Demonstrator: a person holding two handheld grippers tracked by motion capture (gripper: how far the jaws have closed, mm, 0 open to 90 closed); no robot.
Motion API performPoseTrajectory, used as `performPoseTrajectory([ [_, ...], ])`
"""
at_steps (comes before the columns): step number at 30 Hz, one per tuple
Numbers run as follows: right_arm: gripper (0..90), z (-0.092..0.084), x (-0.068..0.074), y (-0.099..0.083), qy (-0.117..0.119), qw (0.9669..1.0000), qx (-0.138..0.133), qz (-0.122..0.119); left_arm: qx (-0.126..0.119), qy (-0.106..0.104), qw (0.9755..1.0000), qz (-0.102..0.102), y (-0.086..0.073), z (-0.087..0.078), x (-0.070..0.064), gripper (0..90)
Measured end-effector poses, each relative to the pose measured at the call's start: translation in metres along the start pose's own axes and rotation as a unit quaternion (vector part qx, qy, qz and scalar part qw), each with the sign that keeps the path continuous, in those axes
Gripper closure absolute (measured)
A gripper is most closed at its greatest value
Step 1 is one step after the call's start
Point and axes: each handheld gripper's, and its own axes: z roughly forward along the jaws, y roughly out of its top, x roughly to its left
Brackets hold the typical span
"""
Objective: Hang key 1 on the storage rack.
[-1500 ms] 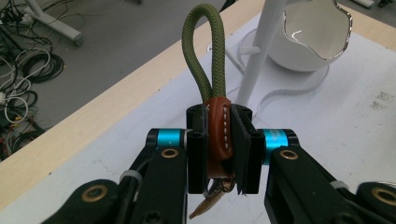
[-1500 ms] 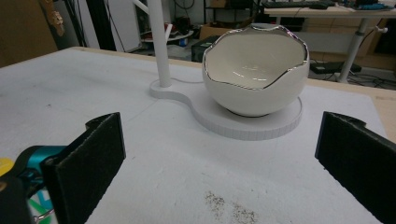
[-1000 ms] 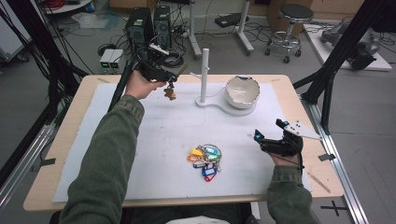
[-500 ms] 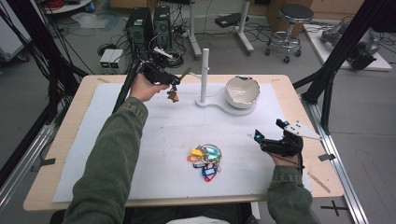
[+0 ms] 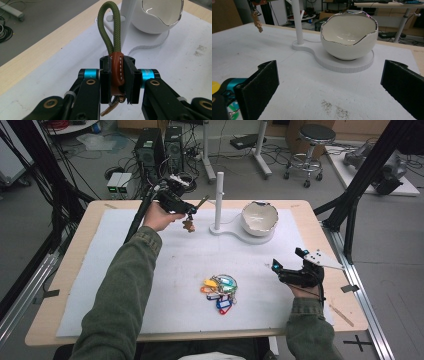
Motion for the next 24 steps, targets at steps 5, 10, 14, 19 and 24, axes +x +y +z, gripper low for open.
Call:
performPoseTrajectory([
  [5,0.7,0.0,0.0,0.0,0.0,1.0,0.0,0.001,0.001,-0.003,1.0,0.001,0.0,0.004,-0.001,77.1],
  [10,0.7,0.0,0.0,0.0,-0.001,1.0,0.001,0.003,0.01,0.002,0.9999,0.003,-0.001,0.009,-0.002,76.9],
  [14,0.7,0.0,0.0,0.0,-0.001,1.0,0.002,0.003,0.011,0.001,0.9999,0.005,-0.002,0.013,-0.002,76.9],
  [19,0.7,0.0,-0.001,0.0,0.0,1.0,0.001,0.001,0.016,0.002,0.9998,0.011,-0.002,0.02,-0.007,76.8],
  [24,0.7,0.001,0.0,0.0,0.001,1.0,0.001,0.002,0.033,0.005,0.9992,0.02,-0.001,0.029,-0.011,75.7],
])
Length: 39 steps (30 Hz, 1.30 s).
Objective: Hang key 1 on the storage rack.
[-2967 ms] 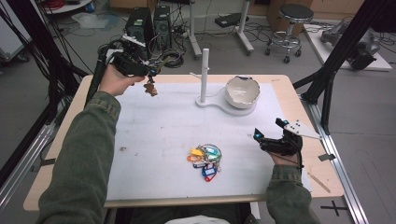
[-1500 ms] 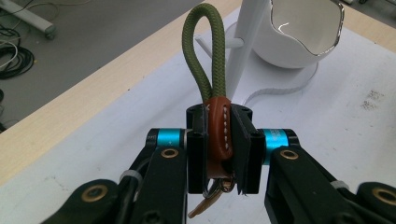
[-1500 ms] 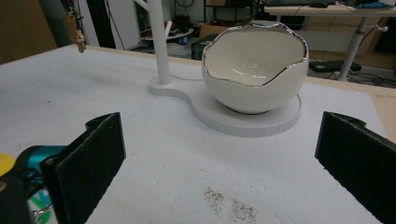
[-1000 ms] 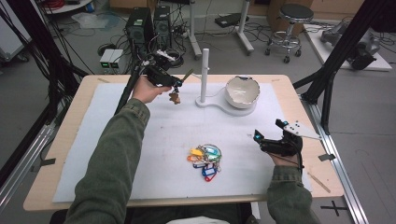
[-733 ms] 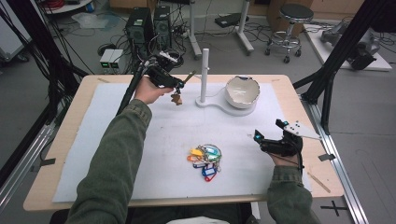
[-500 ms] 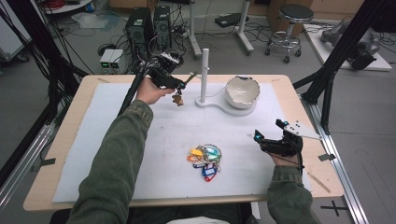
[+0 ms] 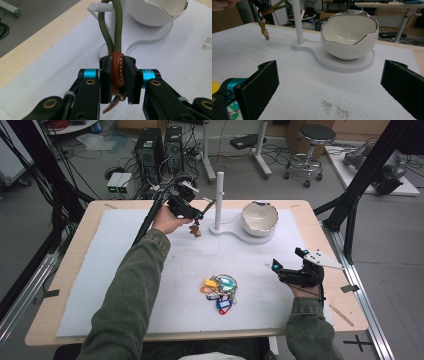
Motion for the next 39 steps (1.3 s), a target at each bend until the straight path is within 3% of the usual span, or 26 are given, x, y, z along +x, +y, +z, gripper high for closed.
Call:
performPoseTrajectory([
  [5,0.7,0.0,0.0,0.0,0.001,1.0,0.001,0.0,0.011,0.004,0.9999,-0.011,-0.001,0.005,0.001,64.6],
  [10,0.7,0.001,0.0,0.0,0.002,1.0,0.001,-0.002,0.009,0.021,0.9995,-0.021,-0.002,0.003,0.001,44.0],
  [11,0.7,0.001,0.0,0.0,0.002,1.0,0.001,-0.002,0.009,0.021,0.9995,-0.021,-0.002,0.003,0.001,38.5],
  [12,0.7,0.001,0.0,0.0,0.003,1.0,0.003,0.0,0.01,0.037,0.9991,-0.016,-0.003,0.003,-0.001,28.8],
  [15,0.7,0.0,0.0,0.0,0.003,1.0,0.003,0.0,0.005,0.034,0.999,-0.031,-0.005,0.001,0.0,19.0],
  [21,0.7,0.0,0.0,0.0,0.002,1.0,0.001,0.0,-0.001,0.034,0.9986,-0.041,-0.014,-0.004,0.003,1.6],
  [39,0.7,0.0,0.001,0.0,0.003,1.0,0.002,-0.002,-0.05,0.042,0.9964,-0.053,-0.034,-0.04,0.006,1.6],
])
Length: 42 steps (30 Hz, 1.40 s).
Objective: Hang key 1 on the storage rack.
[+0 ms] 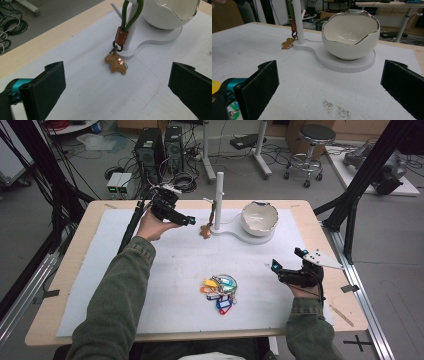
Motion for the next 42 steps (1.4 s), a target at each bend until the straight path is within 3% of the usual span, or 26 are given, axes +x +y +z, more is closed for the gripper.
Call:
performPoseTrajectory([
  [13,0.7,0.001,0.001,0.0,-0.002,1.0,0.001,-0.001,-0.027,0.008,0.9995,-0.011,-0.018,-0.026,0.009,1.6],
  [28,0.7,0.002,0.001,0.0,-0.002,1.0,0.003,-0.001,-0.038,0.009,0.9991,-0.018,-0.031,-0.036,0.011,1.6],
  [34,0.7,0.002,0.001,0.0,-0.002,1.0,0.003,-0.001,-0.049,0.002,0.9988,-0.009,-0.036,-0.042,0.005,1.6],
  [42,0.7,0.002,0.001,0.0,-0.002,1.0,0.002,-0.004,-0.056,0.005,0.9984,-0.012,-0.052,-0.052,0.005,1.6],
])
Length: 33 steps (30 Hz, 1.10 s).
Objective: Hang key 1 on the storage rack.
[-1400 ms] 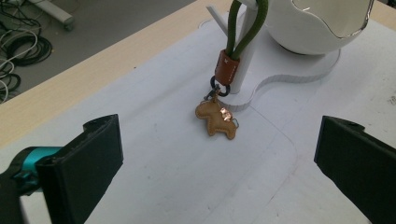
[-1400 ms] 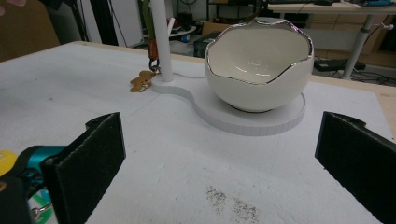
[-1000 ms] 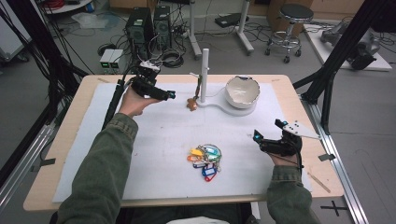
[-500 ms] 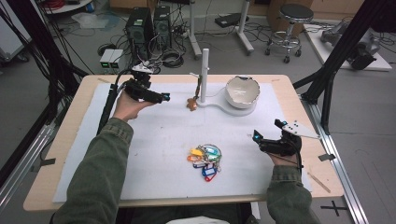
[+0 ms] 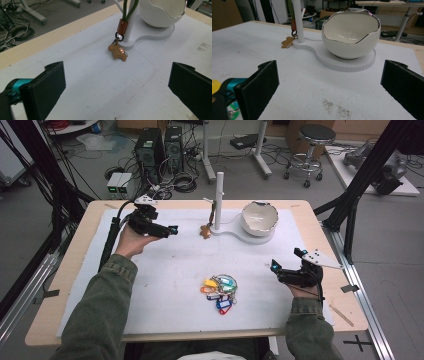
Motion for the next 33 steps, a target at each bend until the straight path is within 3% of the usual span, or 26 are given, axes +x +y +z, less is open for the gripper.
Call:
performPoseTrajectory([
  [10,0.7,0.0,0.0,0.0,-0.001,1.0,0.004,0.002,-0.005,0.011,0.9999,-0.008,-0.02,-0.018,0.01,1.6],
  [17,0.7,0.001,0.0,0.0,0.0,1.0,0.004,-0.003,-0.022,0.026,0.9992,-0.019,-0.036,-0.033,0.015,1.6],
  [28,0.7,0.003,0.0,0.0,0.001,1.0,0.005,-0.003,-0.029,0.037,0.9985,-0.027,-0.045,-0.047,0.016,1.7],
  [33,0.7,0.002,0.0,0.0,0.001,1.0,0.005,-0.002,-0.046,0.037,0.9977,-0.034,-0.053,-0.057,0.017,1.6],
])
